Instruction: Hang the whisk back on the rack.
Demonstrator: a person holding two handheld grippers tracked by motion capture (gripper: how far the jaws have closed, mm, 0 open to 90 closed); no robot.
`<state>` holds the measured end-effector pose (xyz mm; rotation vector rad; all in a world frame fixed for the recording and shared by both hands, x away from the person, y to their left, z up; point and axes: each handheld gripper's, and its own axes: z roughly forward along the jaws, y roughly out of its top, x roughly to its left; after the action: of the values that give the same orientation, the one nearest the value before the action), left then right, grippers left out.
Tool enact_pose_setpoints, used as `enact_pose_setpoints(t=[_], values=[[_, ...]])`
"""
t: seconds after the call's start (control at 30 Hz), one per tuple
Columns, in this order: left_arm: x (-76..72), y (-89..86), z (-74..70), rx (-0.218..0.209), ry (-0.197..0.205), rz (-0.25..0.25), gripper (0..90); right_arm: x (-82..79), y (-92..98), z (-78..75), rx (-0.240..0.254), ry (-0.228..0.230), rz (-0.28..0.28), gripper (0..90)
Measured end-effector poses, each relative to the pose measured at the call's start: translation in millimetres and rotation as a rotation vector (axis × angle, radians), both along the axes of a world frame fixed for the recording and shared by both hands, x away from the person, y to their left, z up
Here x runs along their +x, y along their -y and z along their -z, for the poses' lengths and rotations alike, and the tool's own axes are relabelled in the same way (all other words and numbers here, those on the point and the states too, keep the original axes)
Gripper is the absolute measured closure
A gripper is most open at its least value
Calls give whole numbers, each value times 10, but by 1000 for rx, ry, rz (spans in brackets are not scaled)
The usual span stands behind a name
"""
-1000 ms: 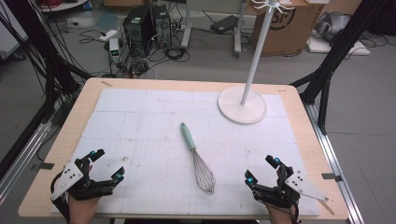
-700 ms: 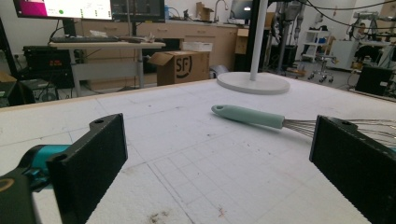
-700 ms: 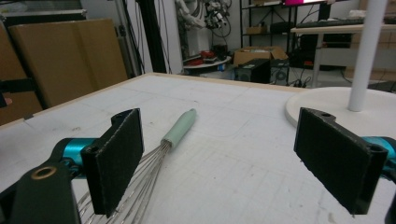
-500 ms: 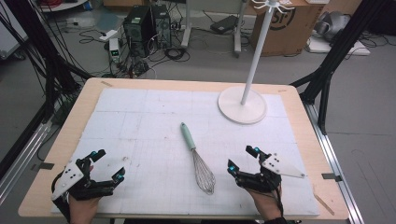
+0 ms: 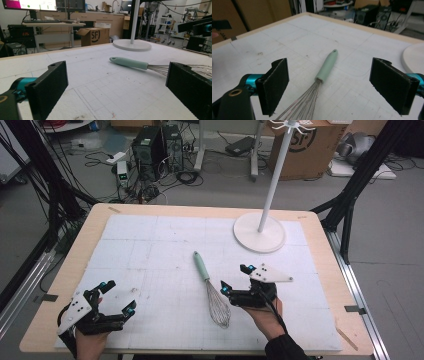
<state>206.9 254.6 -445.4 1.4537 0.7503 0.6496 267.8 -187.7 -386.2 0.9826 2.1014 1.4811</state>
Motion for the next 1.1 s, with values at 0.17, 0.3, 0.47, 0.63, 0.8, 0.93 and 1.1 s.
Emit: enact_pose_setpoints(t=[0.17,0.3,0.47,0.63,0.8,0.93,1.1], values=[[9,29,-2,1,3,14,47,197,-84,10,-19,-97,-17,148],[14,45,1,7,2,26,47,333,-159,53,-51,-144,-28,148],[7,85,-3,5,6,47,47,492,-276,126,-92,-205,-55,148],[15,98,-3,8,0,57,47,637,-419,169,-125,-233,-72,149],[15,104,-8,1,4,64,47,798,-500,225,-130,-288,-53,160],[20,124,-10,0,4,77,47,870,-577,283,-185,-346,-63,173],[15,131,-13,-2,9,78,47,935,-660,319,-231,-394,-66,188]])
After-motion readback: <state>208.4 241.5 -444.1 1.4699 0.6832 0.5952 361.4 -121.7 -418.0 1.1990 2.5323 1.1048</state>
